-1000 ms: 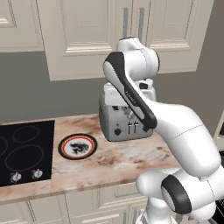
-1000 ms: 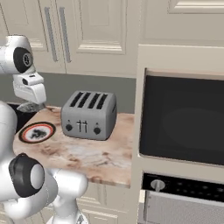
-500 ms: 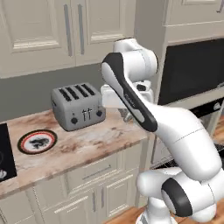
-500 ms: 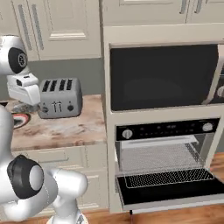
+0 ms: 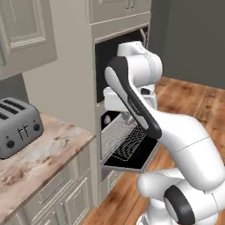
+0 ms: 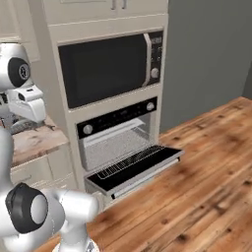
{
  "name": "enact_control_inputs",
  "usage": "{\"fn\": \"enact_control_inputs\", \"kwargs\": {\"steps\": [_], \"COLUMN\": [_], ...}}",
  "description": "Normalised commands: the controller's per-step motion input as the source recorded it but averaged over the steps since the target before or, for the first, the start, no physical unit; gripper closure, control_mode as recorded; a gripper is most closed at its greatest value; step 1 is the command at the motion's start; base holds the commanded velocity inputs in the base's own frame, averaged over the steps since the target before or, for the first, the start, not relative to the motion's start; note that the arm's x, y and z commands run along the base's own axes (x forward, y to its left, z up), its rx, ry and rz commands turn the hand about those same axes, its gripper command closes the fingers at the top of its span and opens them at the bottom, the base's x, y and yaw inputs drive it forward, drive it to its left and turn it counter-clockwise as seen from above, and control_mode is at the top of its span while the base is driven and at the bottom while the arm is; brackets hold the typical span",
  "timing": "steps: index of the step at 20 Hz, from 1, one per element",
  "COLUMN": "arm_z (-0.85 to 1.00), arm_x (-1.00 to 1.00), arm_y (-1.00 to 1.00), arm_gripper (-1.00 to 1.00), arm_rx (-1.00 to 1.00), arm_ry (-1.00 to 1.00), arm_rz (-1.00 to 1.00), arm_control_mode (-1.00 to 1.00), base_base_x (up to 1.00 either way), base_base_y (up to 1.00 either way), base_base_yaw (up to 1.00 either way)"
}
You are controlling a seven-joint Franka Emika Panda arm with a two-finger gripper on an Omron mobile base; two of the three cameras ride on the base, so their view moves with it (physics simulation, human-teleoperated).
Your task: Place the fish on the bottom rack of the oven, and slide the tray back inside. Close the oven door.
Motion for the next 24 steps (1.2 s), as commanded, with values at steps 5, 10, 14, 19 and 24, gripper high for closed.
{"fn": "enact_control_inputs", "kwargs": {"steps": [5, 10, 14, 19, 24], "arm_z": [0.0, 0.0, 0.0, 0.0, 0.0], "arm_x": [0.0, 0.0, 0.0, 0.0, 0.0], "arm_y": [0.0, 0.0, 0.0, 0.0, 0.0], "arm_gripper": [1.0, 1.0, 1.0, 1.0, 1.0], "arm_rx": [0.0, 0.0, 0.0, 0.0, 0.0], "arm_ry": [0.0, 0.0, 0.0, 0.0, 0.0], "arm_rz": [0.0, 0.0, 0.0, 0.0, 0.0], "arm_control_mode": [1.0, 1.0, 1.0, 1.0, 1.0], "base_base_x": [0.0, 0.23, 0.71, 0.7, 0.34], "base_base_y": [0.88, 0.8, 0.12, 0.0, 0.0], "base_base_yaw": [-0.58, -0.44, -0.32, -0.26, -0.2]}}
